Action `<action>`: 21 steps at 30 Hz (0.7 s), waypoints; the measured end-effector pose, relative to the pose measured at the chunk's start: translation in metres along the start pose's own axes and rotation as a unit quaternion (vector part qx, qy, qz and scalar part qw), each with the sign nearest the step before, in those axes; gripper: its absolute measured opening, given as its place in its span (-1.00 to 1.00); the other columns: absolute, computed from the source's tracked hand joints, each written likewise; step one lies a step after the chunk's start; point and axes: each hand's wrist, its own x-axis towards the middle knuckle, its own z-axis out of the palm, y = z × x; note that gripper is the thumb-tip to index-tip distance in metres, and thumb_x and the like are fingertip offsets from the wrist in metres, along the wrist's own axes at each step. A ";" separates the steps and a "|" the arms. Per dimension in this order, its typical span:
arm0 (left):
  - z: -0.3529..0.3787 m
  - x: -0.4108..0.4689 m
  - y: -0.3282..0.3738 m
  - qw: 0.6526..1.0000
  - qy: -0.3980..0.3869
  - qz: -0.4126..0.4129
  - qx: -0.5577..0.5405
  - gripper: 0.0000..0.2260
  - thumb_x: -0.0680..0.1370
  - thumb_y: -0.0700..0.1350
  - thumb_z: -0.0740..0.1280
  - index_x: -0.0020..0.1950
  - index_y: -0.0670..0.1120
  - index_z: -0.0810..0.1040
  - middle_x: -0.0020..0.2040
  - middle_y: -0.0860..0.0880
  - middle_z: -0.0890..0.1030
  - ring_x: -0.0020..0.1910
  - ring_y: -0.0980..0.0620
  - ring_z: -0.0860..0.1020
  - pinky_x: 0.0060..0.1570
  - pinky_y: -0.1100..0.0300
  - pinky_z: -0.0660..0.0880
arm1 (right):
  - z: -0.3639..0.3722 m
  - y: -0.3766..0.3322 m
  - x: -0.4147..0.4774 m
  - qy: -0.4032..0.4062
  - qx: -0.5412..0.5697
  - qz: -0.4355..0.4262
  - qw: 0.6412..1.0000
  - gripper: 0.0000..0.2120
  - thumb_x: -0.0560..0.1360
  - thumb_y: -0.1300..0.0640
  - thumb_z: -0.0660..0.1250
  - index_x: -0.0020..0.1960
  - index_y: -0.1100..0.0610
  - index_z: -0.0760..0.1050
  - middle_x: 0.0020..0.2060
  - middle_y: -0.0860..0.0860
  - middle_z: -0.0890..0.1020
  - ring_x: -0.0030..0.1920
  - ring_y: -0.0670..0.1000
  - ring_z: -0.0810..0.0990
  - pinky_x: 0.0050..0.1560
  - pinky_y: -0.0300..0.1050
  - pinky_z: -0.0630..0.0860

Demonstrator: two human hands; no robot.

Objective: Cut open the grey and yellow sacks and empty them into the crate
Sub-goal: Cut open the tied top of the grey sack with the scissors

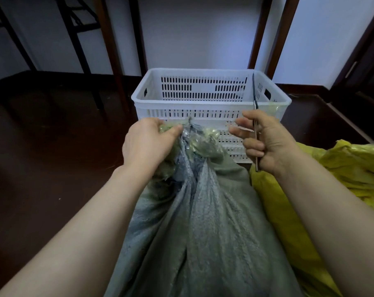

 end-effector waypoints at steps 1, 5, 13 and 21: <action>-0.002 0.003 0.000 1.000 0.002 -0.024 -0.001 -0.66 0.41 0.25 0.38 -0.25 -0.03 0.58 -0.22 -0.05 0.63 -0.13 -0.14 0.58 -0.19 0.06 0.51 | -0.001 -0.001 -0.001 -0.007 -0.022 0.008 1.000 -0.73 0.43 -0.08 0.37 -0.21 0.12 0.45 -0.31 0.06 0.62 -0.70 -0.17 0.12 -0.73 -0.36 0.05; -0.005 0.007 0.002 0.995 -0.008 -0.094 -0.040 -0.65 0.36 0.22 0.42 -0.33 -0.06 0.54 -0.26 -0.01 0.61 -0.18 -0.12 0.59 -0.14 0.06 0.55 | 0.012 -0.004 -0.012 -0.095 -0.163 0.038 0.981 -0.26 0.02 -0.29 0.49 0.00 0.19 0.48 -0.36 0.03 0.66 -0.67 -0.19 0.14 -0.72 -0.38 0.11; -0.022 0.006 0.010 0.940 -0.091 -0.186 -0.270 -0.80 0.34 -0.09 0.55 -0.32 -0.16 0.59 -0.38 -0.11 0.67 -0.40 -0.07 0.66 -0.32 0.09 0.62 | 0.031 0.014 -0.015 0.011 -0.320 -0.049 0.946 -0.70 0.21 0.23 0.60 -0.22 0.17 0.48 -0.45 -0.03 0.48 -0.73 -0.22 0.32 -0.71 -0.38 0.21; -0.050 0.002 0.001 0.898 -0.258 -0.210 -0.288 -0.63 0.25 0.08 0.52 -0.15 -0.18 0.64 -0.28 -0.13 0.69 -0.34 -0.05 0.68 -0.44 0.17 0.56 | 0.005 0.000 -0.006 0.048 -0.148 -0.066 0.986 -0.74 0.31 0.45 0.39 -0.28 0.16 0.39 -0.56 0.02 0.51 -0.68 -0.14 0.18 -0.63 -0.36 0.09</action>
